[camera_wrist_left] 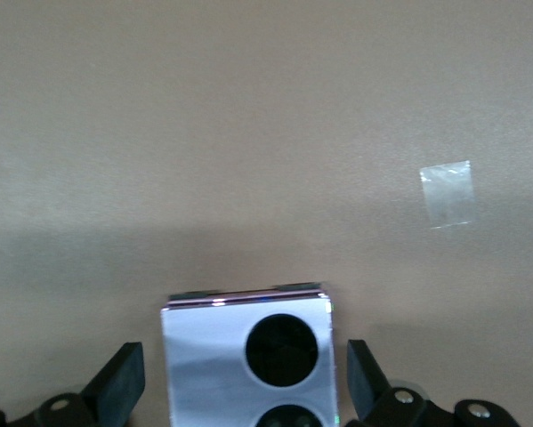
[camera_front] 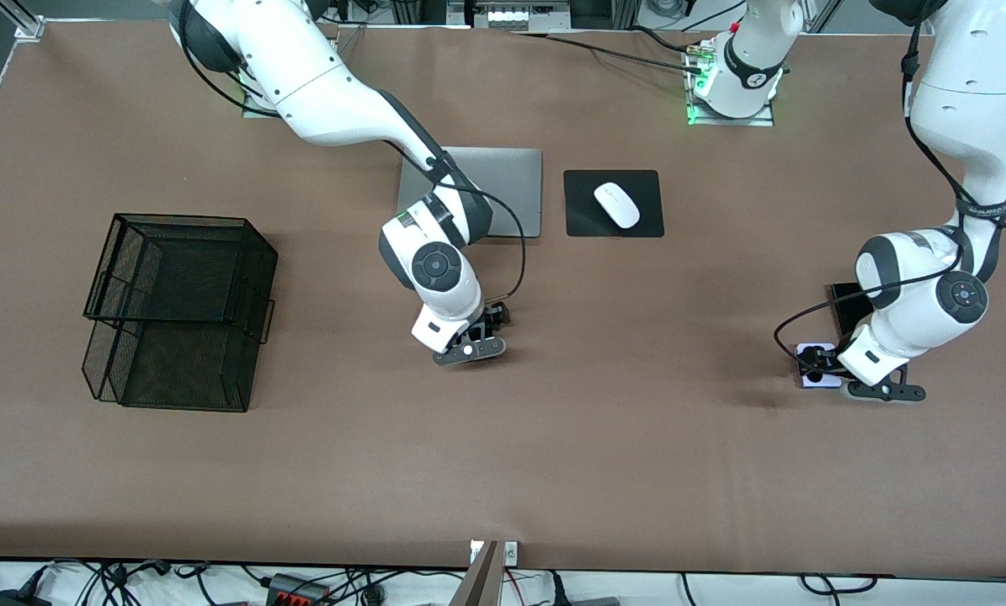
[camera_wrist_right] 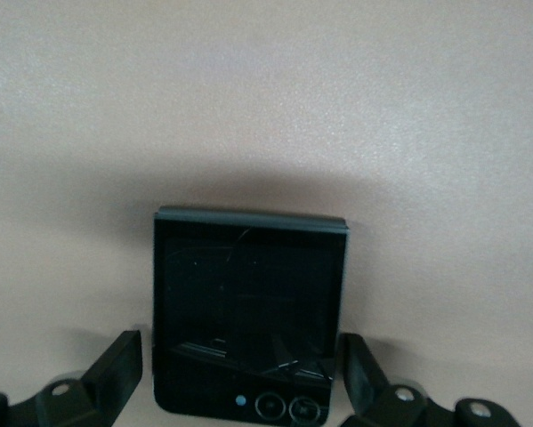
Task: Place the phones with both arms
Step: 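Grasp the white flip phone with the left gripper while the right gripper holds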
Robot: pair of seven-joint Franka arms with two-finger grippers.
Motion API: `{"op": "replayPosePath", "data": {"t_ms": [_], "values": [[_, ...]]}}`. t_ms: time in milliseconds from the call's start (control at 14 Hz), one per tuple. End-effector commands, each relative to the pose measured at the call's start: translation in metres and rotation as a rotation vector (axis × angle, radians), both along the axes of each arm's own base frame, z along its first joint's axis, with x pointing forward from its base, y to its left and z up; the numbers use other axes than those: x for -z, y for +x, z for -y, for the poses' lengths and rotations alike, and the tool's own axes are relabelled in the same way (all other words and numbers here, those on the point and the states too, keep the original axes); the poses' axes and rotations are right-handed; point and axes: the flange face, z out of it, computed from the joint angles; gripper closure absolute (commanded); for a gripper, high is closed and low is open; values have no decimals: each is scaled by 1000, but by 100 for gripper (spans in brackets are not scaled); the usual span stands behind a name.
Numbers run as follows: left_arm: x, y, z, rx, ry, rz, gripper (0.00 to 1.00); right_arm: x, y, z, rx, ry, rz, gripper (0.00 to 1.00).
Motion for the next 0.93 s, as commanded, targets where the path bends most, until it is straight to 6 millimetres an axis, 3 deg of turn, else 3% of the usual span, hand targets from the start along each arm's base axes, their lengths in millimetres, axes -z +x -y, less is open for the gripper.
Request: {"op": "replayPosePath", "data": {"t_ms": [0, 71, 143, 356, 570, 855], "values": [[2, 0, 3, -46, -23, 8, 0, 2, 2, -6, 6, -1, 19, 24], [2, 0, 3, -51, -24, 8, 0, 1, 3, -4, 13, -1, 15, 53], [3, 0, 0, -57, -25, 6, 0, -3, 7, -1, 13, -1, 19, 65], [8, -2, -4, -65, -27, 1, 0, -21, 12, 2, 21, 1, 25, 72], [11, -3, -9, -72, -28, -4, 0, -71, 30, 22, 52, -11, 60, 72], [13, -4, -8, -62, -27, -7, 25, -151, 66, 126, 181, -87, -29, 72]]}}
